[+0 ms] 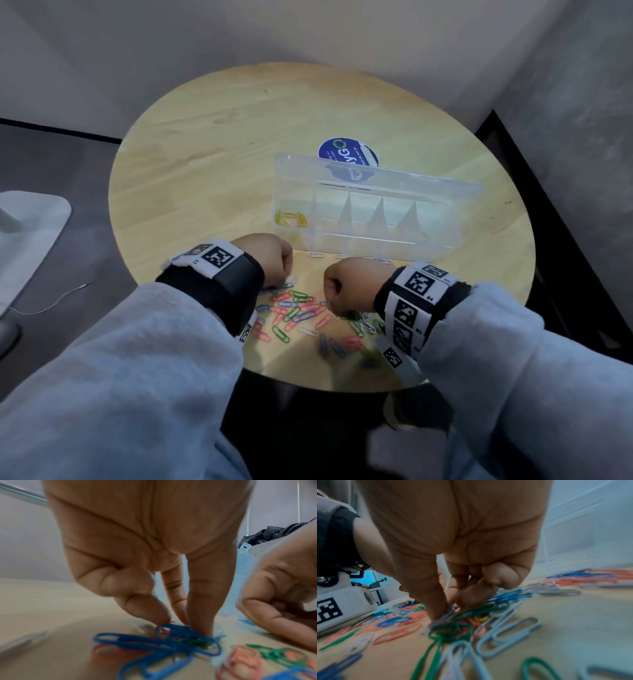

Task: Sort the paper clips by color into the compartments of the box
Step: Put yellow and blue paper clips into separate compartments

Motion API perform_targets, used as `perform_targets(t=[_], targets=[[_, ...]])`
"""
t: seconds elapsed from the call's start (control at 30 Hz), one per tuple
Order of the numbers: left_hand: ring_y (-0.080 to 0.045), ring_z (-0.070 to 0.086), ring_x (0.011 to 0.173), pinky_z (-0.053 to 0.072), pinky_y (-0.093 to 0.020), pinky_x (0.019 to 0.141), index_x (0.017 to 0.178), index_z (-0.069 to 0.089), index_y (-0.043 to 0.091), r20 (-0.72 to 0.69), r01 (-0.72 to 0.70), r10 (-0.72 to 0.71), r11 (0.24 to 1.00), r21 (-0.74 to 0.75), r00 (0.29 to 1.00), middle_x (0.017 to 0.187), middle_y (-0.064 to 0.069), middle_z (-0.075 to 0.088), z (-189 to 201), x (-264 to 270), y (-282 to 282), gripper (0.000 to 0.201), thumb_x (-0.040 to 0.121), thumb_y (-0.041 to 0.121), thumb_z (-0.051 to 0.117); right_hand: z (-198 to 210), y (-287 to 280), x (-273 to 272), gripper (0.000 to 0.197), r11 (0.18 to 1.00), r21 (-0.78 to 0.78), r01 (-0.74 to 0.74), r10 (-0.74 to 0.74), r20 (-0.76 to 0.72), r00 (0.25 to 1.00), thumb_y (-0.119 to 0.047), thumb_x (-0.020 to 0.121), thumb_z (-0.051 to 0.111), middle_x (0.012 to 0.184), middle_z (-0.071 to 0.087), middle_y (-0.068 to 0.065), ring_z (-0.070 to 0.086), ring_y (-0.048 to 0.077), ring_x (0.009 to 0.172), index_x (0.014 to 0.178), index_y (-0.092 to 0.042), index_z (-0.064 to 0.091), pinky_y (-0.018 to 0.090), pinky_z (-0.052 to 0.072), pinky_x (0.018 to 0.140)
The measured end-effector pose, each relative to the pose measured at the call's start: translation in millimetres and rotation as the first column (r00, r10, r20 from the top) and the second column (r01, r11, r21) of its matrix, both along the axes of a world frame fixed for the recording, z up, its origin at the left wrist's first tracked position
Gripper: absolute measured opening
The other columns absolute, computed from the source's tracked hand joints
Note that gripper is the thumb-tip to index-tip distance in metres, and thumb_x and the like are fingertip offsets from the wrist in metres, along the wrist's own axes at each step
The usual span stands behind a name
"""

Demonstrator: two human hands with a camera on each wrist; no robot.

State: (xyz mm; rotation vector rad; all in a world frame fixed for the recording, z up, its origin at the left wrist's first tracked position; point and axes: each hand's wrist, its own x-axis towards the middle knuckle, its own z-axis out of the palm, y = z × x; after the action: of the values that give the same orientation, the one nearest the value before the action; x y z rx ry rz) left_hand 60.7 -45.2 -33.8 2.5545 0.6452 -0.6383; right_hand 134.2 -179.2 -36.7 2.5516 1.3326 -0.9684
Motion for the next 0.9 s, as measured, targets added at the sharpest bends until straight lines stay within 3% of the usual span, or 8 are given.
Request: perform_targets(t=[0.17, 0.3, 0.47, 0.57, 0.63, 0.73, 0.9], targets=[[-0.018, 0.051, 0.077, 0.031, -0.02, 0.048, 0.091, 0.055, 0.019, -0.019, -0.033, 0.034, 0.999, 0.027, 0.999, 0.073, 0.005, 0.051, 1, -1, 2, 0.015, 0.082, 0.018, 0.068, 1, -5, 6, 0.008, 0.986, 0.118, 0.117, -0.106, -0.095, 0.99, -0.006, 0.08, 0.058, 0.086, 0.068, 0.0, 0.059, 0.018, 0.076, 0.083, -0.012, 0.063, 0.028, 0.05, 0.067], [-0.017, 0.052, 0.08, 0.032, -0.02, 0.049, 0.087, 0.057, 0.019, -0.044, -0.031, 0.033, 0.998, 0.048, 0.998, 0.088, 0.002, 0.058, -1, -4, 7, 0.016, 0.08, 0.02, 0.071, 5, -12, 13, 0.018, 0.938, 0.212, 0.275, -0.232, -0.206, 0.951, -0.007, 0.081, 0.063, 0.064, 0.056, -0.011, 0.051, 0.007, 0.06, 0.07, -0.019, 0.056, 0.022, 0.044, 0.059], [-0.011, 0.049, 0.063, 0.033, -0.019, 0.047, 0.079, 0.058, 0.021, -0.05, -0.008, 0.009, 0.999, 0.034, 0.999, 0.067, 0.007, 0.052, -2, -3, 4, 0.012, 0.081, 0.015, 0.069, 2, -19, 17, 0.021, 0.809, 0.206, 0.55, -0.378, -0.533, 0.757, 0.001, 0.085, 0.059, 0.061, 0.055, 0.002, 0.056, 0.025, 0.068, 0.08, -0.019, 0.059, 0.034, 0.05, 0.068], [-0.012, 0.049, 0.063, 0.032, -0.019, 0.047, 0.084, 0.059, 0.02, -0.059, 0.0, 0.002, 0.999, 0.038, 0.998, 0.067, 0.007, 0.051, -2, -2, 2, 0.009, 0.082, 0.015, 0.066, 0, -18, 15, 0.025, 0.787, 0.162, 0.596, -0.401, -0.599, 0.693, 0.007, 0.087, 0.048, 0.058, 0.052, 0.006, 0.052, 0.025, 0.061, 0.082, -0.013, 0.061, 0.028, 0.048, 0.058], [-0.016, 0.052, 0.075, 0.034, -0.02, 0.05, 0.091, 0.065, 0.015, -0.082, 0.01, -0.005, 0.998, 0.064, 0.997, 0.078, 0.002, 0.059, -1, -2, 1, 0.007, 0.084, 0.017, 0.064, -1, -16, 13, 0.028, 0.792, 0.122, 0.599, -0.417, -0.609, 0.675, 0.008, 0.087, 0.043, 0.059, 0.052, 0.009, 0.051, 0.024, 0.058, 0.078, -0.012, 0.06, 0.025, 0.046, 0.054], [-0.02, 0.052, 0.078, 0.038, -0.023, 0.059, 0.103, 0.071, 0.009, -0.094, 0.025, -0.014, 0.992, 0.123, 0.995, 0.088, -0.003, 0.06, -2, -3, 1, 0.024, 0.084, 0.021, 0.062, -4, -13, 11, 0.028, 0.788, 0.088, 0.609, -0.444, -0.604, 0.661, 0.007, 0.088, 0.041, 0.063, 0.053, 0.01, 0.051, 0.022, 0.056, 0.074, -0.011, 0.057, 0.025, 0.045, 0.052], [-0.019, 0.055, 0.079, 0.041, -0.025, 0.066, 0.102, 0.072, 0.009, -0.076, -0.002, 0.011, 0.993, 0.12, 0.997, 0.092, -0.004, 0.067, -2, -3, 4, 0.024, 0.084, 0.024, 0.063, -7, -10, 4, 0.021, 0.834, 0.113, 0.541, -0.403, -0.545, 0.735, 0.003, 0.082, 0.054, 0.062, 0.06, 0.006, 0.053, 0.015, 0.052, 0.071, -0.014, 0.058, 0.023, 0.047, 0.051]])
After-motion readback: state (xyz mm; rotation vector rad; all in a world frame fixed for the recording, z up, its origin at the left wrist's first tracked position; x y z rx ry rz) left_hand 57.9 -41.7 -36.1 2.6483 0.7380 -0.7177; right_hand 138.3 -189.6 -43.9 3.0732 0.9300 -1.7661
